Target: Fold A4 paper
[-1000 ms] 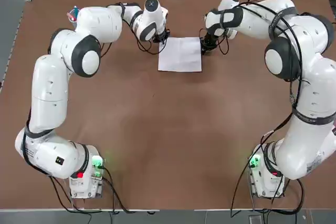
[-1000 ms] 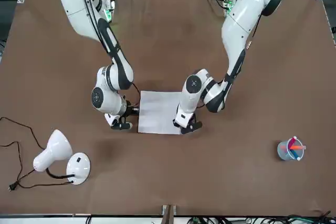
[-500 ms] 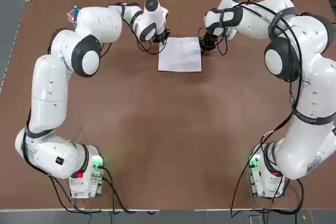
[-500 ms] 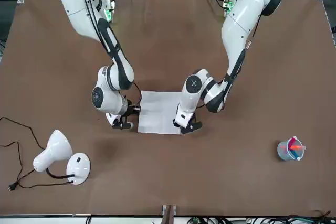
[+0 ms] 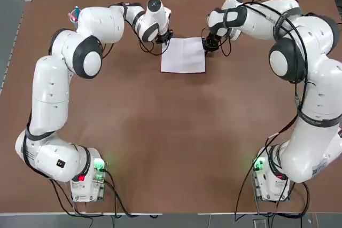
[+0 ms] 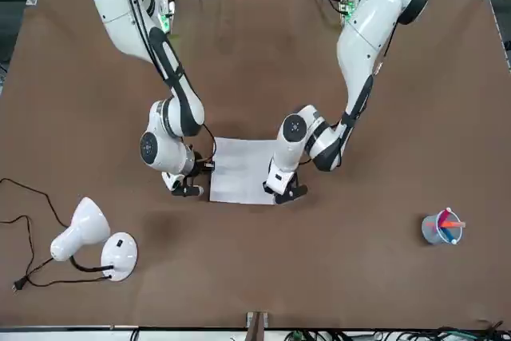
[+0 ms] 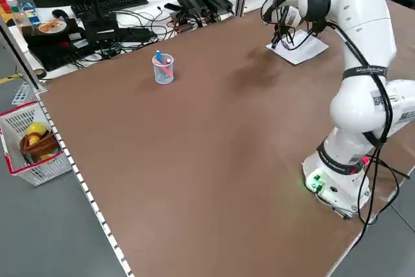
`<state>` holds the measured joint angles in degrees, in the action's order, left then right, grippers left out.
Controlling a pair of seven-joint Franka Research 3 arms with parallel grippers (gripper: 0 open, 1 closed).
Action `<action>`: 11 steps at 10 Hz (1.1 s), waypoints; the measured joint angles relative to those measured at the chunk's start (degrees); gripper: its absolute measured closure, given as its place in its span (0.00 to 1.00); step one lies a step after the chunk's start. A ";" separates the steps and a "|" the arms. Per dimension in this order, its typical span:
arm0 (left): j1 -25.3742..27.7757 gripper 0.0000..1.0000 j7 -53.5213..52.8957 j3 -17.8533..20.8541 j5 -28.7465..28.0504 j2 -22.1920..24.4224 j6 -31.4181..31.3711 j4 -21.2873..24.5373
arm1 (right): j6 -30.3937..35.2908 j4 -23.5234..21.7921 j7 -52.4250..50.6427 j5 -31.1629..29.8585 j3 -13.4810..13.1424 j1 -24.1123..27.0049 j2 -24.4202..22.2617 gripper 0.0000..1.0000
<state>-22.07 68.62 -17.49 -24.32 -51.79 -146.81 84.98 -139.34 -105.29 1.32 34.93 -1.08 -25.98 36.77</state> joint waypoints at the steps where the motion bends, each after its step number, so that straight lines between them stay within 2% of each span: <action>1: 0.00 0.99 0.00 0.00 0.00 0.00 0.00 0.00 | 0.25 0.12 0.00 0.02 0.01 0.00 0.00 0.99; 8: 0.01 0.99 0.01 0.00 0.00 0.00 -0.01 0.00 | 7.77 3.25 -0.03 3.27 -0.05 0.48 -0.22 0.99; 11: 0.01 0.99 0.03 0.00 0.00 0.00 -0.01 0.00 | 8.62 4.08 -0.02 3.32 -0.05 0.70 -0.78 0.99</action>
<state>-22.07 68.65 -17.49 -24.32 -51.79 -146.82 84.98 -130.72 -101.21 1.30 38.25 -1.14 -25.28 35.99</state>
